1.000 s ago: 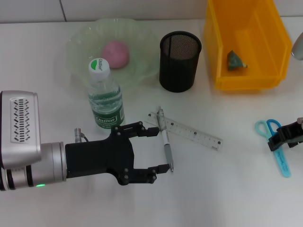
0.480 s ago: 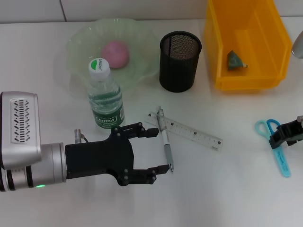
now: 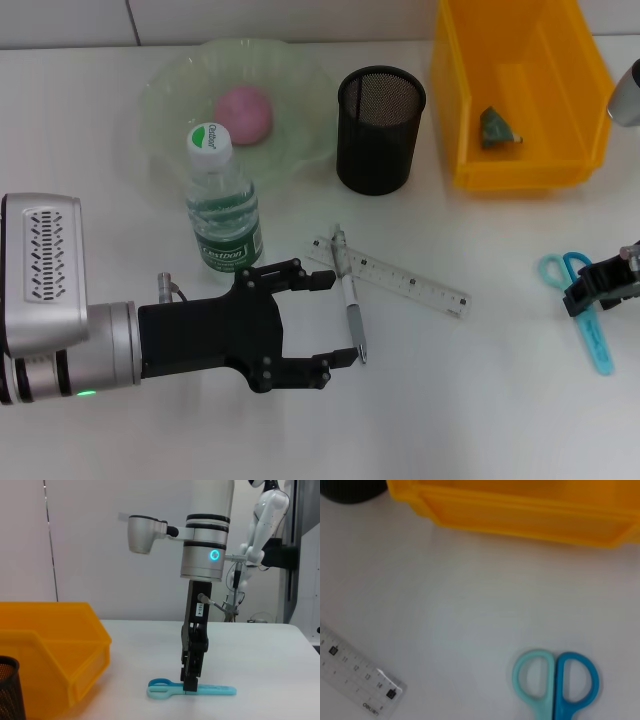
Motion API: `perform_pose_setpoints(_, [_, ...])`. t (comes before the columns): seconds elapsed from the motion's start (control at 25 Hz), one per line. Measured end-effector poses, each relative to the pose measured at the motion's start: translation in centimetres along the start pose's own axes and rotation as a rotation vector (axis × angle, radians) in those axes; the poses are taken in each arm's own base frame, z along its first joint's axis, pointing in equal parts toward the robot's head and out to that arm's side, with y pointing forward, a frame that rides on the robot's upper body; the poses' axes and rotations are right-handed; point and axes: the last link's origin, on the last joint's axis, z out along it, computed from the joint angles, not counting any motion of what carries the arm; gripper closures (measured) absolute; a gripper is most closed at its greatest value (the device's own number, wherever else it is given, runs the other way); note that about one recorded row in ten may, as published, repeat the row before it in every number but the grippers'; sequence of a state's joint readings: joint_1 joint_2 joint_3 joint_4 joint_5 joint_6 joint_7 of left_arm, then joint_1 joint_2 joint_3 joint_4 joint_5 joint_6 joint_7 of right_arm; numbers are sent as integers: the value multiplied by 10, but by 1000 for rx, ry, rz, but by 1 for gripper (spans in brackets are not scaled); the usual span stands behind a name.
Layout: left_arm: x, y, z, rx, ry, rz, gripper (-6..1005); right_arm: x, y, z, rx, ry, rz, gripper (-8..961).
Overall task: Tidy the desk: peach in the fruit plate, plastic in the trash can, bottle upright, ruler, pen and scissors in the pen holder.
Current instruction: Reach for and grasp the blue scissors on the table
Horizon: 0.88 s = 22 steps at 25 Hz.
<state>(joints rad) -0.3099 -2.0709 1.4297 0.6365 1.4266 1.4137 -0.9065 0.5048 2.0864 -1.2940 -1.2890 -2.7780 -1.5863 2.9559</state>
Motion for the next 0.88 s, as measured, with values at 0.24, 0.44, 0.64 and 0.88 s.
perform_pose_setpoints(0.24, [-1,0,-1,1,-2,-1,187,-1,1,2,-2,7,-3,607])
perform_pose_setpoints(0.44, [-1,0,-1,2,-3,-3,187,0,1,2,-1,7,-5,633])
perform_pose_setpoints(0.64, [-2,1,-1,1,-5,-10,187,0,0,3,-1,8,-4,707])
perform_pose_setpoints(0.88, [-2,1,-1,-2,-3,-10,187,1,0,0,2,-4,-7,750])
